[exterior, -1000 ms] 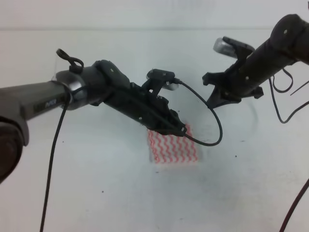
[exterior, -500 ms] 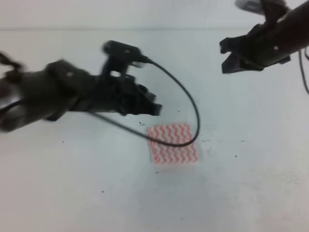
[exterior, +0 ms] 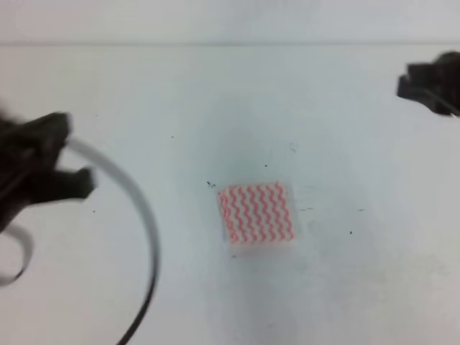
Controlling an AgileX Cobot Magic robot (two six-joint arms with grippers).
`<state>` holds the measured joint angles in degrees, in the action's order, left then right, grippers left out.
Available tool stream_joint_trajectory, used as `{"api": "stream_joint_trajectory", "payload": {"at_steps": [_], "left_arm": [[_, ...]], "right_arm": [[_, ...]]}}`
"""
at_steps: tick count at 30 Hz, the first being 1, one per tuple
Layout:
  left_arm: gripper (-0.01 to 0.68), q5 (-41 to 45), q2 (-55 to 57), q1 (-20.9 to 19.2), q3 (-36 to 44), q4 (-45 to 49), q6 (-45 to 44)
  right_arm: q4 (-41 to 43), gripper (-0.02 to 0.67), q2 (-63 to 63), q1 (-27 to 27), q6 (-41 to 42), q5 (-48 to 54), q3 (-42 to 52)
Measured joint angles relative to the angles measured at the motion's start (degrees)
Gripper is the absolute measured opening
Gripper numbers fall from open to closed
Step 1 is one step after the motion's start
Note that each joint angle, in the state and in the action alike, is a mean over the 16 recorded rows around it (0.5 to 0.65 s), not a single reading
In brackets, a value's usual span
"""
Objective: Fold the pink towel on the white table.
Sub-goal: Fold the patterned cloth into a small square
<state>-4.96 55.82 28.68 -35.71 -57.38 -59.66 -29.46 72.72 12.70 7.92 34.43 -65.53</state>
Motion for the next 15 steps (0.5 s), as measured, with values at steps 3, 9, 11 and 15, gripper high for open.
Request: {"api": "stream_joint_trajectory", "payload": {"at_steps": [3, 9, 11, 15], "left_arm": [[-0.004, -1.71, -7.4, 0.0, 4.89, -1.05, 0.02], [-0.004, -3.29, -19.63, 0.0, 13.13, -3.88, 0.05], [-0.003, -3.89, -22.83, 0.0, 15.63, -4.89, -0.02], [-0.003, -4.73, -28.23, 0.01, 19.92, -6.26, -0.47]], "right_arm": [[-0.12, -0.018, -6.63, 0.01, 0.17, -2.63, 5.61], [0.0, -0.018, -18.65, 0.0, 0.56, -5.4, 14.68], [0.13, -0.018, -22.69, 0.0, 0.69, -5.91, 17.37], [0.53, -0.018, -30.38, -0.01, 1.0, -7.11, 22.38]]}}
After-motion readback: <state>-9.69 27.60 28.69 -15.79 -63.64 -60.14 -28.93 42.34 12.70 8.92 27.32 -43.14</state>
